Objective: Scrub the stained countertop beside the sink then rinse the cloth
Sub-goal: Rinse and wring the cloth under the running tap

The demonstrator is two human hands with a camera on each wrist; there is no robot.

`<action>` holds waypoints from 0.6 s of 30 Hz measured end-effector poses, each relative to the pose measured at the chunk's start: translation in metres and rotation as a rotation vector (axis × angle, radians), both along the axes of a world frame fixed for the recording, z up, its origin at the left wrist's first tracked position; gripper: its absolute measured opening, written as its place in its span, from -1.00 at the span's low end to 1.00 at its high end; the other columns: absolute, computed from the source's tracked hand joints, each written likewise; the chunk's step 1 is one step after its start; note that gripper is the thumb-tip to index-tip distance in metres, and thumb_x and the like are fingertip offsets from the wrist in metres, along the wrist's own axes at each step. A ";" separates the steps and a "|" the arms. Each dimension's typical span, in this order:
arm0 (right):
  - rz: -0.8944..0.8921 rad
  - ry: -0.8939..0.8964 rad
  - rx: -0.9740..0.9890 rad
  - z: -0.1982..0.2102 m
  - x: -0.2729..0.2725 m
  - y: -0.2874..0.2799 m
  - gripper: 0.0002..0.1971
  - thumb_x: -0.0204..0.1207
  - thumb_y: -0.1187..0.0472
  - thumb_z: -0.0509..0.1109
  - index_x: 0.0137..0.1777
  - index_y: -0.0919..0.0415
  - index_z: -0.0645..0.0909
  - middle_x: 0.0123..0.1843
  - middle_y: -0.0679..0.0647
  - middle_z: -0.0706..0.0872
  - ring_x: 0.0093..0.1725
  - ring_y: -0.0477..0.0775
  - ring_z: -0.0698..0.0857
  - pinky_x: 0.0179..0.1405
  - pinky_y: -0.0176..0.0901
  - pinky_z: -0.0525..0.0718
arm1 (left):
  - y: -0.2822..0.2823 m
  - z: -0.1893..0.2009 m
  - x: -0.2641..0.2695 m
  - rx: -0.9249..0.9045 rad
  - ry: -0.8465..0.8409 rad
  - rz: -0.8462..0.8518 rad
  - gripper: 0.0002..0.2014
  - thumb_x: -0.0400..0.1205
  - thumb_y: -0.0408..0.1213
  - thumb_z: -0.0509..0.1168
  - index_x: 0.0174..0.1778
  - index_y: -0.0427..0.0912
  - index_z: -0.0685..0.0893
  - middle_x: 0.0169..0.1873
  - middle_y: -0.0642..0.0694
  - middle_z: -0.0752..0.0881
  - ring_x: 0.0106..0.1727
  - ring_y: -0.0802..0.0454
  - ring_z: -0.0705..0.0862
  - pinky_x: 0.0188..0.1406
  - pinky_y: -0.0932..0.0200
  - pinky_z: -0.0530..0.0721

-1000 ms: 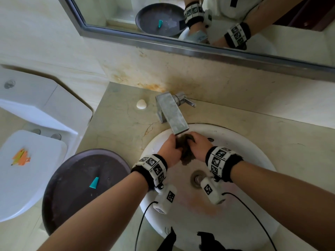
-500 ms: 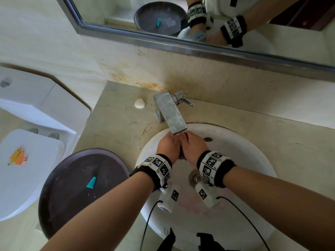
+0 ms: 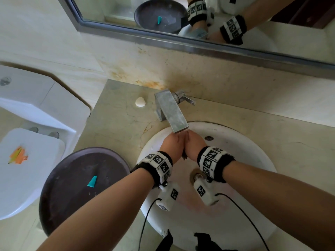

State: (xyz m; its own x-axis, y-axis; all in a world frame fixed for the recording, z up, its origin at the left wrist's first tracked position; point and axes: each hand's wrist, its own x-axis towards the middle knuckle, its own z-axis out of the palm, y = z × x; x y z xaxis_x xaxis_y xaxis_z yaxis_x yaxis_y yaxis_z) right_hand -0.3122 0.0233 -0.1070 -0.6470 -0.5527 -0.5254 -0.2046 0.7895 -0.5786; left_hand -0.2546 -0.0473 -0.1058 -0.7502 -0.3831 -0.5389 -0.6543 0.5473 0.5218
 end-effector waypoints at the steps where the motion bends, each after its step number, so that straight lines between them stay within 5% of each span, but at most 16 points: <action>1: -0.048 -0.039 -0.040 0.001 0.003 0.002 -0.76 0.68 0.22 0.12 0.09 0.28 0.61 -0.03 0.22 0.76 -0.05 0.19 0.74 0.06 0.04 0.72 | -0.001 -0.002 0.001 -0.047 0.039 -0.015 -0.63 0.81 -0.35 -0.04 0.52 -0.39 0.36 0.43 -0.36 0.51 0.43 -0.19 0.51 0.41 0.12 0.41; 4: -0.147 -0.128 -0.177 -0.001 0.005 0.010 -0.73 0.72 0.10 0.04 0.25 0.21 0.47 0.00 0.23 0.72 -0.06 0.18 0.72 0.00 0.16 0.72 | -0.012 -0.003 0.008 0.006 0.118 0.021 -0.69 0.78 -0.29 0.05 0.42 -0.22 0.48 0.29 -0.20 0.63 0.28 -0.11 0.60 0.30 0.14 0.50; 8: -0.192 -0.212 -0.272 0.002 -0.009 0.026 -0.78 0.63 0.42 0.14 0.08 0.09 0.47 -0.13 0.22 0.68 -0.22 0.12 0.64 -0.27 -0.09 0.64 | -0.021 0.000 0.019 -0.015 0.231 0.065 -0.88 0.56 -0.14 0.19 -0.05 0.15 0.58 -0.24 0.12 0.71 -0.20 0.05 0.69 -0.12 0.08 0.74; 11: -0.315 -0.264 -0.354 0.004 -0.014 0.029 -0.62 0.45 0.61 0.25 -0.27 0.05 0.50 -0.01 0.29 0.66 -0.09 0.20 0.68 -0.19 -0.11 0.75 | -0.022 0.003 0.022 0.092 0.209 0.139 -0.77 0.46 -0.24 0.26 -0.02 0.13 0.64 -0.19 0.07 0.75 -0.19 0.02 0.74 -0.13 -0.04 0.78; 13: -0.355 -0.300 -0.368 0.004 -0.016 0.028 -0.61 0.35 0.57 0.35 -0.38 -0.01 0.54 0.09 0.32 0.67 0.08 0.28 0.69 0.08 0.08 0.77 | -0.022 0.003 0.021 0.167 0.209 0.191 -0.63 0.36 -0.22 0.32 0.06 0.22 0.61 -0.13 0.09 0.77 -0.12 0.02 0.76 -0.06 -0.10 0.78; 15: -0.379 -0.387 -0.404 0.005 -0.015 0.028 -0.71 0.40 0.52 0.33 -0.31 0.08 0.55 0.10 0.34 0.64 0.13 0.30 0.68 0.27 0.18 0.68 | -0.021 0.007 0.022 0.241 0.219 0.231 -0.51 0.38 -0.25 0.42 0.23 0.14 0.55 -0.03 0.08 0.76 -0.01 0.05 0.75 0.02 0.02 0.75; 18: -0.377 -0.365 -0.435 0.004 -0.012 0.031 -0.75 0.47 0.44 0.38 -0.28 0.06 0.57 0.06 0.29 0.73 0.13 0.36 0.71 0.28 0.19 0.67 | -0.018 0.010 0.020 0.206 0.208 0.150 -0.54 0.48 -0.25 0.46 0.31 -0.05 0.55 0.05 0.06 0.72 0.05 0.08 0.70 -0.09 0.32 0.59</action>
